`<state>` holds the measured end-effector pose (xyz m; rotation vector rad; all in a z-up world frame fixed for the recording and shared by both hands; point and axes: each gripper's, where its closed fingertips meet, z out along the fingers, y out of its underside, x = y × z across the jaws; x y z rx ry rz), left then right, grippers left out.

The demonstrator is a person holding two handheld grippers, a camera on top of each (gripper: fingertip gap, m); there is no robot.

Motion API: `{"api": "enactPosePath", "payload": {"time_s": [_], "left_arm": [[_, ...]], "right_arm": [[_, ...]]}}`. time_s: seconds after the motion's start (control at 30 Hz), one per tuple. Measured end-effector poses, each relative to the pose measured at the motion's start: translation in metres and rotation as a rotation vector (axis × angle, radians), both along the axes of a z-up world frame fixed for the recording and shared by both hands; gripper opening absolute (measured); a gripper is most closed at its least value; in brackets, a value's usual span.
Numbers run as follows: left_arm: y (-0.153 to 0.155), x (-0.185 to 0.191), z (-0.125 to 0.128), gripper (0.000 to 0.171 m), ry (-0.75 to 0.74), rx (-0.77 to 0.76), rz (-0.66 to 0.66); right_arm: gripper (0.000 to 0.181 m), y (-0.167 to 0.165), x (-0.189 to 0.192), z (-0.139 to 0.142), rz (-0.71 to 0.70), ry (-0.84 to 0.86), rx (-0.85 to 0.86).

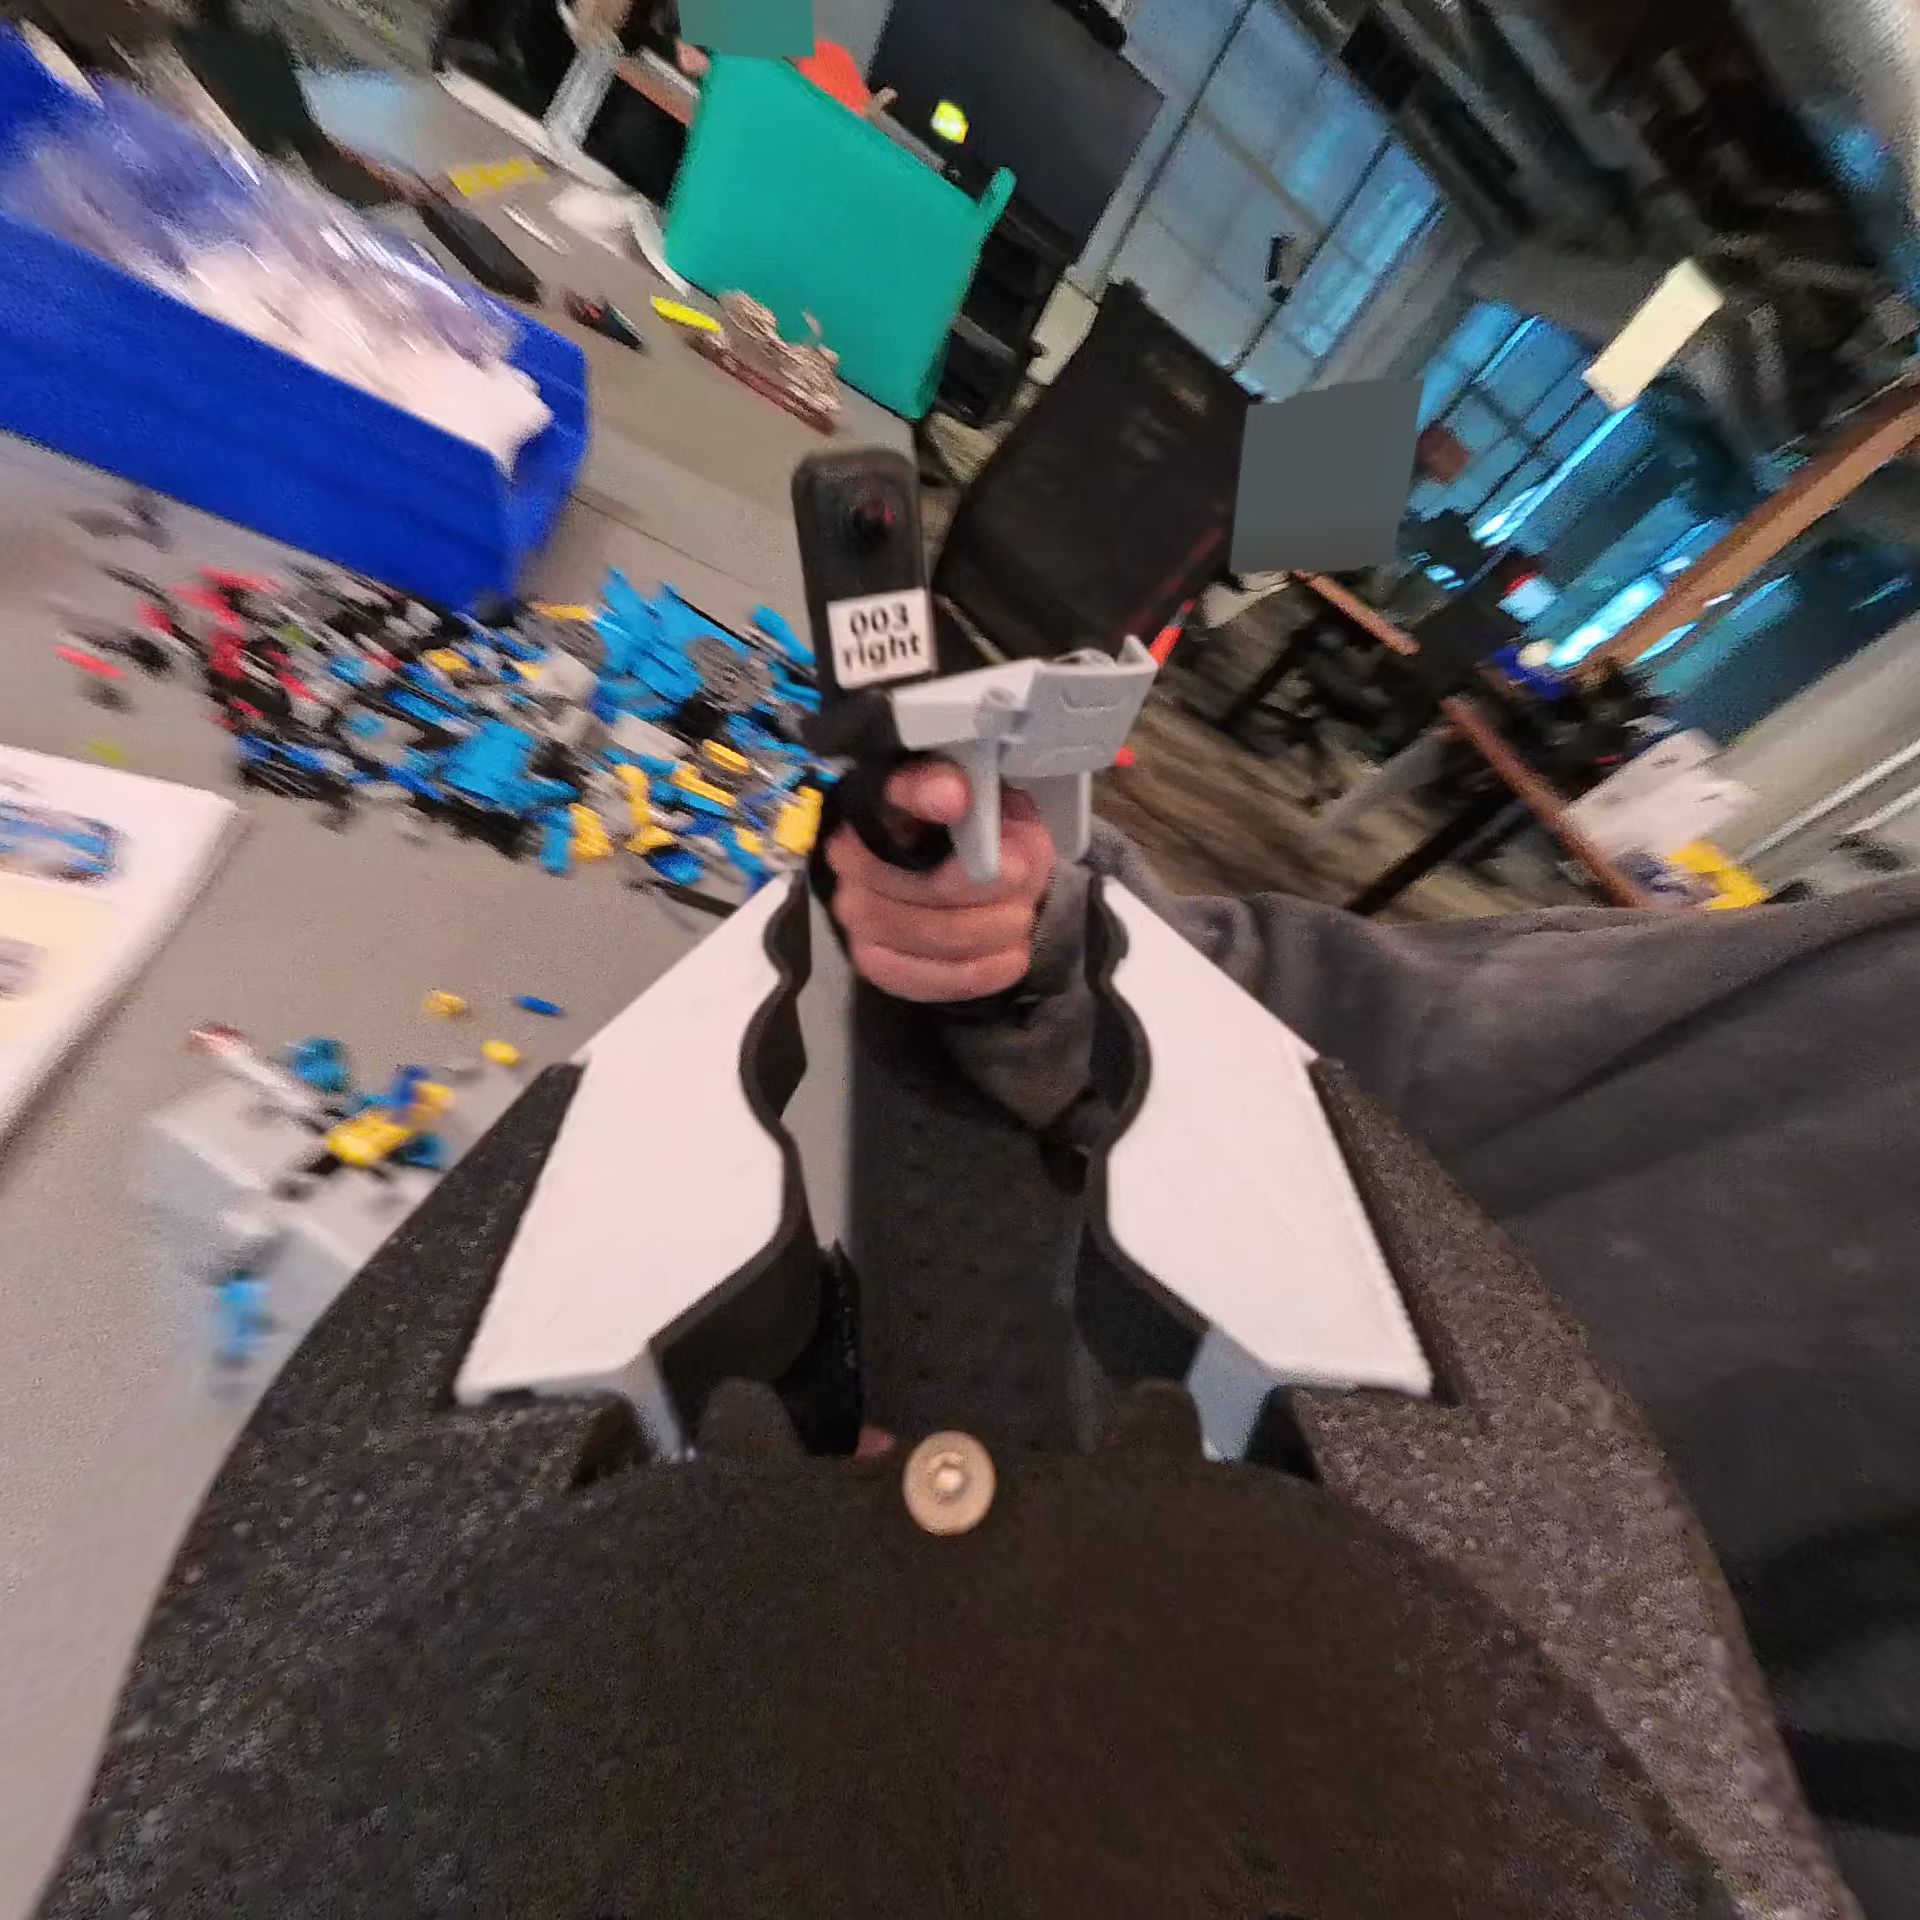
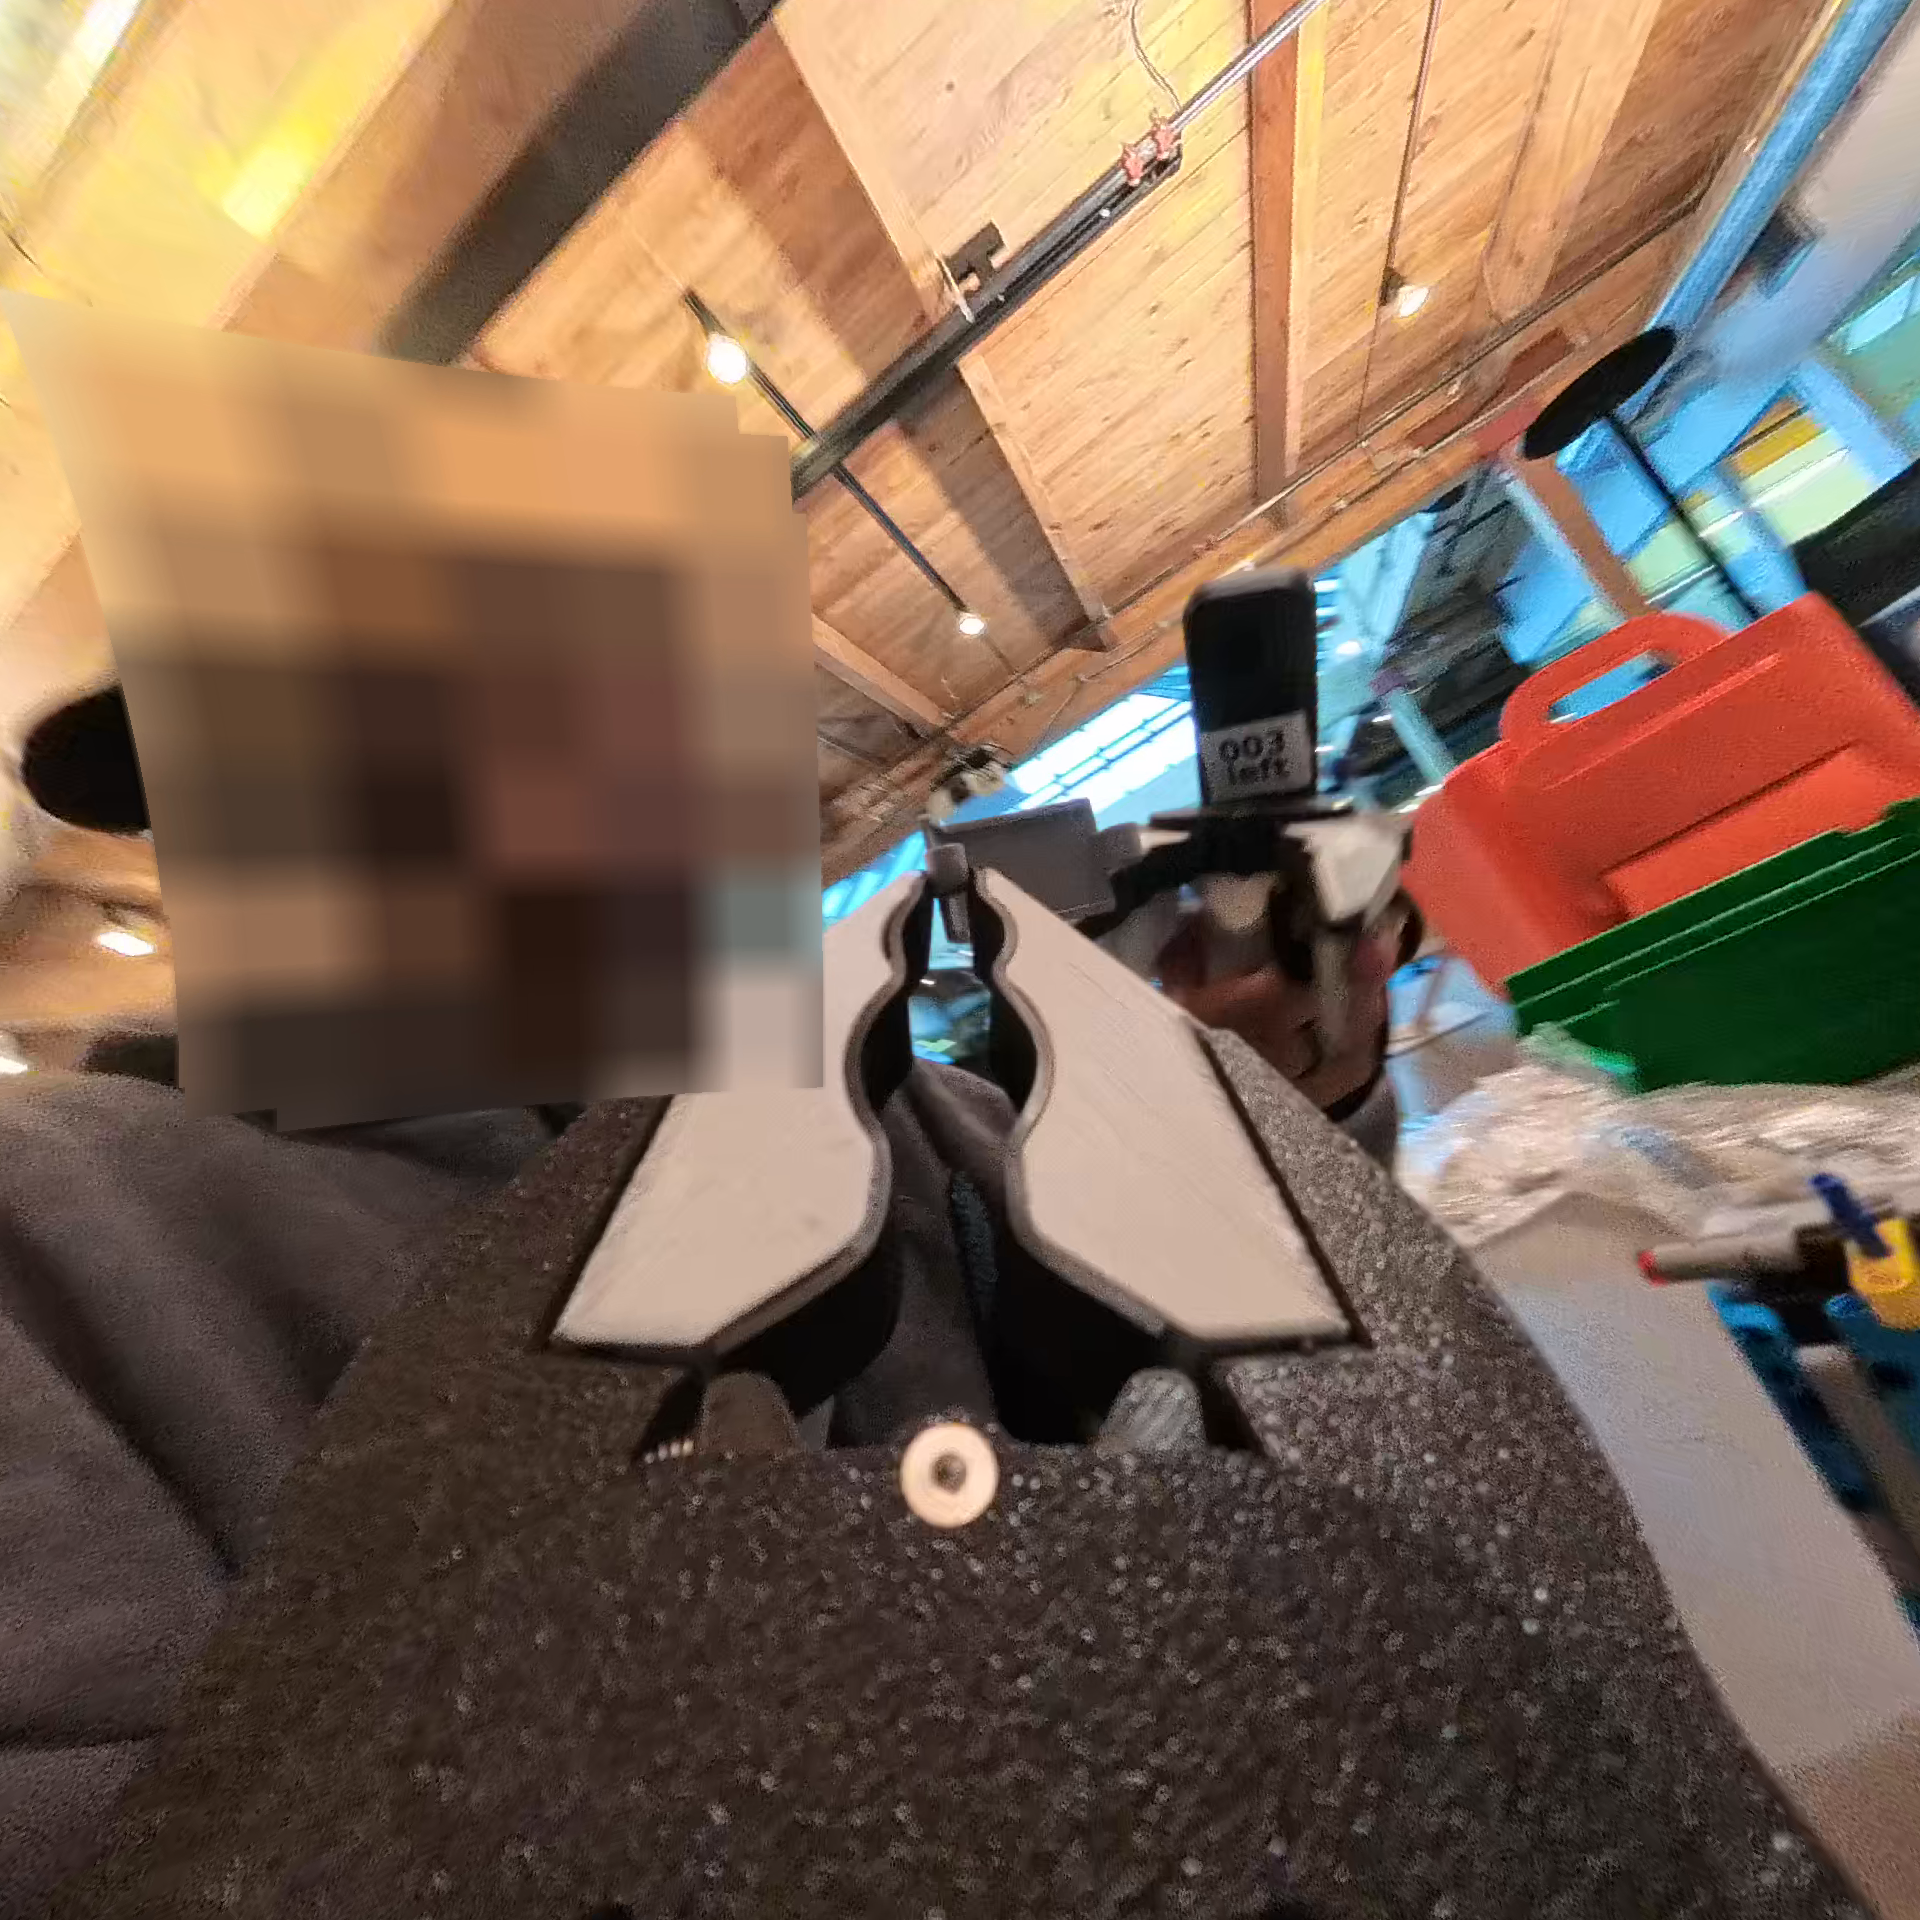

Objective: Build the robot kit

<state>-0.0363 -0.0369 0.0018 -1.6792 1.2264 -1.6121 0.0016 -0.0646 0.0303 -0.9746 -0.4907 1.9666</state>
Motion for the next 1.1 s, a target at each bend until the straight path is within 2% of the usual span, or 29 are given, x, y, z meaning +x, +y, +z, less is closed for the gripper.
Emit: {"api": "enactPosePath", "payload": {"time_s": [0.03,0.13,0.23,0.3,0.4,0.53,0.77,1.1], "left_arm": [[-0.010,-0.001,-0.002,0.053,-0.020,-0.069,-0.031],[-0.034,-0.017,0.010,0.062,-0.205,-0.288,-0.121],[-0.035,-0.040,0.002,0.061,-0.273,-0.446,-0.127],[-0.028,-0.053,-0.011,0.054,-0.295,-0.515,-0.101],[-0.018,-0.064,-0.034,0.033,-0.294,-0.559,-0.090],[-0.005,-0.073,-0.058,0.032,-0.287,-0.642,-0.092],[0.022,-0.077,-0.088,0.029,-0.272,-0.675,-0.061],[0.026,-0.072,-0.115,0.028,-0.187,-0.712,-0.052]], "right_arm": [[0.006,-0.002,-0.008,0.001,-0.051,-0.029,0.042],[0.006,-0.015,-0.043,-0.003,-0.110,-0.119,0.125],[0.006,-0.018,-0.079,-0.021,-0.137,-0.235,0.175],[0.006,-0.017,-0.097,-0.038,-0.123,-0.307,0.185],[0.006,-0.005,-0.117,-0.068,-0.146,-0.428,0.194],[0.007,0.009,-0.126,-0.092,-0.177,-0.539,0.210],[0.007,0.035,-0.127,-0.126,-0.251,-0.696,0.122],[0.010,0.041,-0.123,-0.147,-0.400,-0.879,0.232]]}}
